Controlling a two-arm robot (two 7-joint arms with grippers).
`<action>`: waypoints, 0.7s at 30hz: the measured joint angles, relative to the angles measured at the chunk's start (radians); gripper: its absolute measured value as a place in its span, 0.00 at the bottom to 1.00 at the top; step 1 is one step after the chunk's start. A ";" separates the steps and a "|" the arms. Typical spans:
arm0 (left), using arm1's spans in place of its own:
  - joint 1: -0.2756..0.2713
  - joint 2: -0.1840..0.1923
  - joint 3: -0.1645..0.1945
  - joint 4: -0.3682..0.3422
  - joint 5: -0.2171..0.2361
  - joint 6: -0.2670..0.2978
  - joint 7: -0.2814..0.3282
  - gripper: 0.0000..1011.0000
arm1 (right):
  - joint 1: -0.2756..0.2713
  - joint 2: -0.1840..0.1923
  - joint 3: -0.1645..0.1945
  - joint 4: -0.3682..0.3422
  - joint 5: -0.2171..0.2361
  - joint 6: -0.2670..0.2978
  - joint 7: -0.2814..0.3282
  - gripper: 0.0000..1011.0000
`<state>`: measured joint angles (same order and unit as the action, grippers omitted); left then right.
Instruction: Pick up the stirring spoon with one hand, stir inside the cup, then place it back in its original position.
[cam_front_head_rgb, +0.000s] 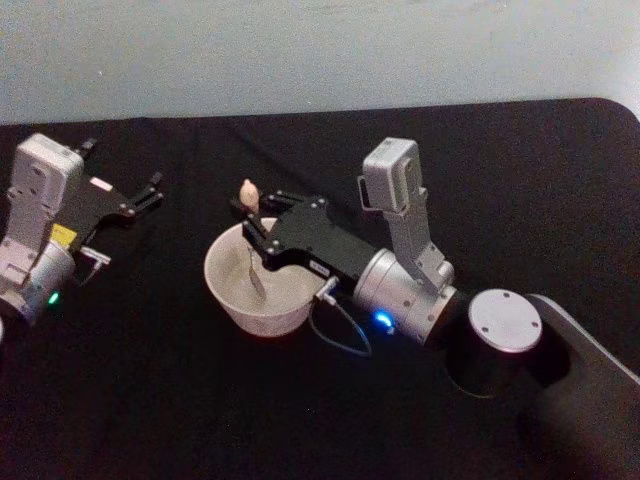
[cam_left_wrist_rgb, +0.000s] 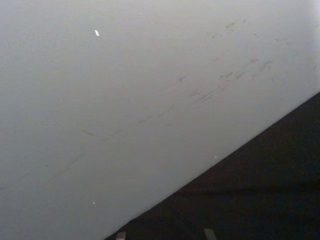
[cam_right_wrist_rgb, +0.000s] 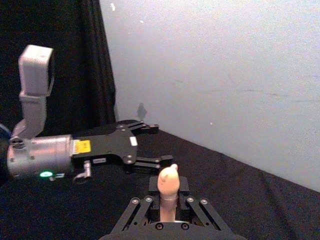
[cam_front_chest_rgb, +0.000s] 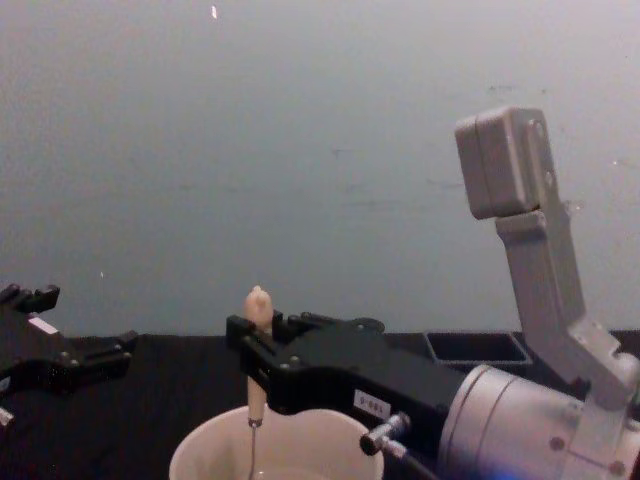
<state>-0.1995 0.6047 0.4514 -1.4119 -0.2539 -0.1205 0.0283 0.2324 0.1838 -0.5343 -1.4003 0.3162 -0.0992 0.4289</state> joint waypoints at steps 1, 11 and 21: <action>0.000 0.000 0.000 0.000 0.000 0.000 0.000 0.99 | 0.000 0.000 0.000 0.000 0.000 0.000 0.000 0.21; 0.000 0.000 0.000 0.000 0.000 0.000 0.000 0.99 | 0.012 -0.006 0.030 0.023 -0.005 -0.005 -0.014 0.21; 0.000 0.000 0.000 0.000 0.000 0.000 0.000 0.99 | -0.005 0.009 0.049 0.006 -0.001 -0.001 -0.013 0.21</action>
<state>-0.1996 0.6047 0.4514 -1.4120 -0.2539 -0.1205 0.0283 0.2273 0.1932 -0.4857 -1.3941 0.3153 -0.1002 0.4154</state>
